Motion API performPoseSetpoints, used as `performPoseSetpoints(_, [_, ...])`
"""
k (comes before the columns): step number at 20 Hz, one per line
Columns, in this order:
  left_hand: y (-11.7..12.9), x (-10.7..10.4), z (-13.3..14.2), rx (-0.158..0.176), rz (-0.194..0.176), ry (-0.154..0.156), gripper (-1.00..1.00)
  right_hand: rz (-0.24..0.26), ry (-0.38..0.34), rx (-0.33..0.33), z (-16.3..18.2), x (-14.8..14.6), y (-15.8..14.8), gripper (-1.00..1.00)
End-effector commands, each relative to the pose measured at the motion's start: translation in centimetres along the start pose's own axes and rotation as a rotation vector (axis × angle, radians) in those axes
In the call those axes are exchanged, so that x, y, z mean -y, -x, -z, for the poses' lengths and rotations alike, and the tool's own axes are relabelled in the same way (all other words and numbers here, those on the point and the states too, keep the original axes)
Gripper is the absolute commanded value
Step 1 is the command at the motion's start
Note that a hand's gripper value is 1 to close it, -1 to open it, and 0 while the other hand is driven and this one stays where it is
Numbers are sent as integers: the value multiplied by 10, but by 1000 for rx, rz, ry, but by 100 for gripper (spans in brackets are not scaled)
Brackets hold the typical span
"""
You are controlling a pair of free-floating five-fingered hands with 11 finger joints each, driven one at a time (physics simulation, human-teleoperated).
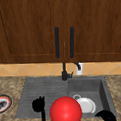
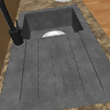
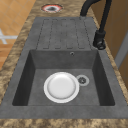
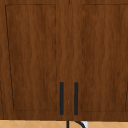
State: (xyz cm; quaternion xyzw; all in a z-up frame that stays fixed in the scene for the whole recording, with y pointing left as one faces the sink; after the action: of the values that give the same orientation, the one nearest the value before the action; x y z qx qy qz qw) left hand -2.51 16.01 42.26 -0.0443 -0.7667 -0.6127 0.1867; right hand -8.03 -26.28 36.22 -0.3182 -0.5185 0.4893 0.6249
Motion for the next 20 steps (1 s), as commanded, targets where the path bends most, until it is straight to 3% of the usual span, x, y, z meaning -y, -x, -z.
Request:
performPoseSetpoints(1, [-3,-5,1,0,-22,-129,-100,0,0,0,0,0,0,0])
performPoseSetpoints(4, [-5,-6,3,-6,-25,-168,-100,0,0,0,0,0,0,0])
performPoseSetpoints(8, [-3,-11,0,36,-35,-189,-100,0,0,0,0,0,0,0])
performPoseSetpoints(20, [4,-19,-10,86,-64,-310,-100,0,0,0,0,0,0,0])
